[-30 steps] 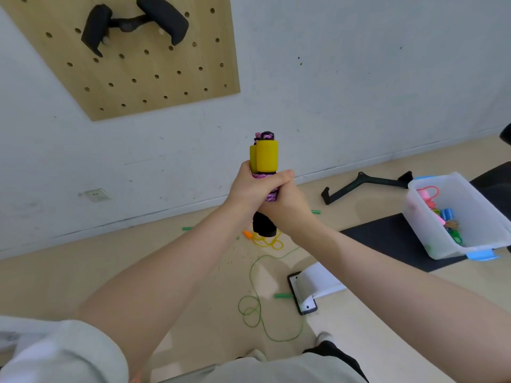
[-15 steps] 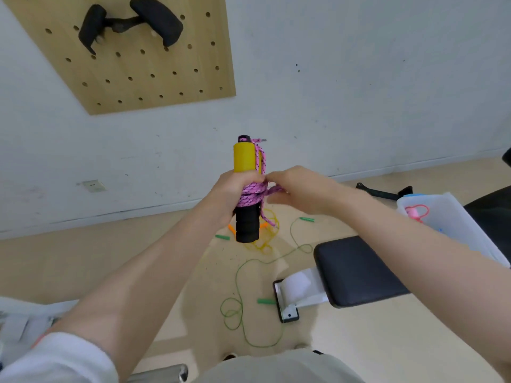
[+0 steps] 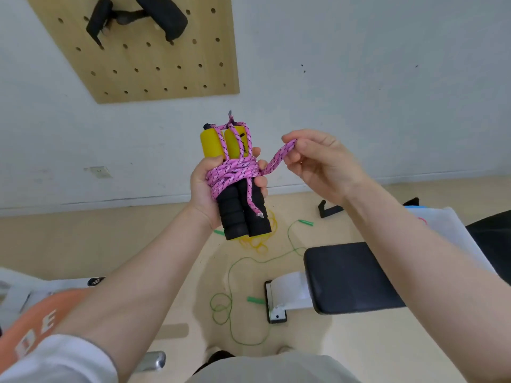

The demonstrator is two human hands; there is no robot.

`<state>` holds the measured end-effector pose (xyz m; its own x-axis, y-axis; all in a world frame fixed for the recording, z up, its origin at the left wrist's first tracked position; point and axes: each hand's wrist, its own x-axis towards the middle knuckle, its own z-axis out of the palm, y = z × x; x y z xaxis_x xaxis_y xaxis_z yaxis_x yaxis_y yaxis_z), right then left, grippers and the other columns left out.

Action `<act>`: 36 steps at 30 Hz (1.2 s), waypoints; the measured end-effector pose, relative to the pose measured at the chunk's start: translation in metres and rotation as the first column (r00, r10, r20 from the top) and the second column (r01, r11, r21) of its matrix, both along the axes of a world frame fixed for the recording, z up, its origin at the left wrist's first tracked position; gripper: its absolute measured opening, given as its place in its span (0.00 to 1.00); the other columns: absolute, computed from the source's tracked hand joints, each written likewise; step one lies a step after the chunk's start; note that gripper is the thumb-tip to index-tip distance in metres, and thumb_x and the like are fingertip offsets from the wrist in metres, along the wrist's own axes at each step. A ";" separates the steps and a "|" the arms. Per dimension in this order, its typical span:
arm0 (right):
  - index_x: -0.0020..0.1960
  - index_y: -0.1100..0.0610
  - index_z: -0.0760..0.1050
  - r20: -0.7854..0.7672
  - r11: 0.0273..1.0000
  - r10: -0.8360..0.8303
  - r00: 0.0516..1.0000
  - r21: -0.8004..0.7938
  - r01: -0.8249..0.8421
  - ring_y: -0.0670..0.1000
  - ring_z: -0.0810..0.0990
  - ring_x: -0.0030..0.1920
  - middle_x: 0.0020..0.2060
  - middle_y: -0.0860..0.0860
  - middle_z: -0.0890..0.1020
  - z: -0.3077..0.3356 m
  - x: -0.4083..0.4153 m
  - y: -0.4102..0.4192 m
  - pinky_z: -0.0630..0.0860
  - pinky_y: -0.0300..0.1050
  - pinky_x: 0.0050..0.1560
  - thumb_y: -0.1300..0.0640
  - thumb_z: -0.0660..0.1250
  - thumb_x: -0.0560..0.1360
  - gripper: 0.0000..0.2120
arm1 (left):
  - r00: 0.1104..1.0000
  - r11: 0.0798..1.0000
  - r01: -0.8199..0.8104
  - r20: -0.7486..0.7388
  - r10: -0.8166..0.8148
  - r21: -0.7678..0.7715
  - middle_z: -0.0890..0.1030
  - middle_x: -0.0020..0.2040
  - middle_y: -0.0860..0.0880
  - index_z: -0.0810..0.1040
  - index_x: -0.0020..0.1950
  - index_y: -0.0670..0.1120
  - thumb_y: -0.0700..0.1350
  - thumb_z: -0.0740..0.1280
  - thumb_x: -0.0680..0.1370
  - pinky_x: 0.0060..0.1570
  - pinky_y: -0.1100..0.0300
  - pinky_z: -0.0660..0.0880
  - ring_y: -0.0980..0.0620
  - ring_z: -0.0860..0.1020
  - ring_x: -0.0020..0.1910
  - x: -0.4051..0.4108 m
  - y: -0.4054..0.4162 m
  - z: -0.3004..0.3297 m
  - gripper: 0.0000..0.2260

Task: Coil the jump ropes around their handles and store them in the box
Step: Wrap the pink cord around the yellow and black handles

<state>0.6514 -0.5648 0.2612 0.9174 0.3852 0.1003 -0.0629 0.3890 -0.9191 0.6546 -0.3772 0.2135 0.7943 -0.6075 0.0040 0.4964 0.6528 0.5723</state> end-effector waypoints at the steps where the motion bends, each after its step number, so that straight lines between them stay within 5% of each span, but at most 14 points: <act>1: 0.38 0.53 0.84 -0.044 0.995 0.016 0.999 0.102 -0.012 0.43 0.78 0.32 0.26 0.46 0.79 -0.003 0.000 0.005 0.73 0.33 0.38 0.53 0.75 0.58 0.09 | 1.000 1.000 -0.002 0.003 0.002 -0.015 0.80 0.44 0.44 0.79 0.54 0.41 0.50 0.74 0.60 0.43 0.56 0.77 0.48 0.79 0.36 -0.001 -0.003 0.001 0.25; 7: 0.37 0.55 0.83 -0.162 0.935 0.002 0.987 0.351 0.056 0.48 0.81 0.33 0.27 0.50 0.77 -0.009 -0.009 0.025 0.76 0.39 0.34 0.60 0.63 0.69 0.10 | 0.993 0.993 -0.114 -0.033 0.113 -0.031 0.79 0.41 0.45 0.78 0.52 0.41 0.50 0.76 0.57 0.41 0.56 0.77 0.48 0.78 0.35 -0.009 -0.011 0.001 0.26; 12: 0.36 0.53 0.79 -0.270 0.928 -0.096 0.958 0.324 0.185 0.48 0.81 0.42 0.34 0.47 0.81 -0.014 -0.009 0.026 0.73 0.47 0.46 0.53 0.62 0.73 0.11 | 0.975 0.978 -0.199 -0.110 0.191 -0.067 0.79 0.42 0.44 0.76 0.53 0.41 0.48 0.75 0.56 0.40 0.57 0.77 0.47 0.78 0.35 -0.015 -0.022 -0.008 0.28; 14: 0.40 0.55 0.73 -0.316 0.936 -0.106 0.943 0.289 0.202 0.47 0.79 0.34 0.28 0.46 0.78 -0.011 -0.009 0.022 0.75 0.45 0.42 0.54 0.56 0.80 0.13 | 0.976 0.981 -0.189 -0.112 0.184 -0.034 0.79 0.43 0.44 0.78 0.52 0.41 0.49 0.75 0.56 0.40 0.56 0.77 0.47 0.78 0.35 -0.017 -0.025 -0.012 0.27; 16: 0.42 0.56 0.68 -0.374 0.951 -0.155 0.915 0.193 0.240 0.45 0.68 0.20 0.20 0.45 0.66 -0.008 -0.010 0.017 0.74 0.41 0.31 0.53 0.53 0.81 0.12 | 0.980 0.986 -0.165 -0.111 0.164 0.002 0.79 0.43 0.43 0.80 0.52 0.41 0.49 0.75 0.56 0.41 0.56 0.77 0.47 0.79 0.35 -0.020 -0.027 -0.016 0.26; 18: 0.44 0.56 0.67 -0.348 0.965 -0.257 0.901 -0.044 0.258 0.45 0.59 0.19 0.19 0.45 0.61 -0.009 -0.011 0.008 0.69 0.39 0.29 0.53 0.55 0.81 0.10 | 0.983 0.989 -0.140 -0.112 0.145 0.050 0.80 0.45 0.43 0.81 0.51 0.41 0.48 0.76 0.55 0.42 0.56 0.78 0.46 0.79 0.36 -0.024 -0.031 -0.018 0.26; 22: 0.37 0.52 0.60 -0.152 0.869 -0.307 0.939 -0.447 0.212 0.43 0.59 0.20 0.26 0.46 0.62 -0.018 -0.011 0.001 0.60 0.40 0.27 0.54 0.55 0.79 0.12 | 0.985 0.962 -0.098 -0.113 0.130 0.253 0.82 0.42 0.42 0.83 0.47 0.39 0.47 0.78 0.47 0.38 0.54 0.79 0.43 0.81 0.35 -0.034 -0.040 -0.024 0.30; 27: 0.37 0.54 0.65 -0.055 0.800 -0.234 0.971 -0.579 0.160 0.45 0.61 0.26 0.27 0.47 0.67 -0.024 -0.019 -0.010 0.60 0.39 0.28 0.60 0.53 0.77 0.11 | 0.995 0.954 -0.046 -0.074 0.071 0.297 0.82 0.40 0.42 0.83 0.46 0.40 0.48 0.78 0.49 0.39 0.55 0.79 0.44 0.81 0.35 -0.044 -0.052 -0.026 0.27; 31: 0.34 0.57 0.69 0.065 0.677 -0.336 0.940 -0.677 0.289 0.41 0.64 0.20 0.21 0.44 0.70 -0.032 -0.026 -0.014 0.61 0.39 0.25 0.63 0.55 0.78 0.15 | 0.999 0.942 -0.016 -0.021 0.024 0.336 0.82 0.41 0.42 0.83 0.44 0.40 0.46 0.77 0.48 0.42 0.54 0.79 0.43 0.81 0.37 -0.049 -0.061 -0.024 0.26; 34: 0.47 0.56 0.70 0.068 0.648 -0.414 0.908 -0.679 0.346 0.44 0.70 0.26 0.30 0.48 0.74 -0.034 -0.028 -0.015 0.67 0.35 0.22 0.60 0.58 0.78 0.03 | 0.999 0.925 -0.045 0.014 0.044 0.377 0.82 0.40 0.42 0.83 0.44 0.41 0.46 0.76 0.50 0.42 0.54 0.79 0.44 0.81 0.37 -0.052 -0.067 -0.024 0.24; 36: 0.45 0.54 0.71 0.143 0.628 -0.369 0.918 -0.690 0.360 0.47 0.71 0.30 0.32 0.49 0.75 -0.036 -0.028 -0.017 0.72 0.39 0.28 0.62 0.57 0.77 0.06 | 0.997 0.921 -0.072 0.014 0.072 0.382 0.82 0.40 0.41 0.82 0.45 0.40 0.45 0.75 0.51 0.43 0.54 0.79 0.44 0.80 0.36 -0.053 -0.068 -0.024 0.23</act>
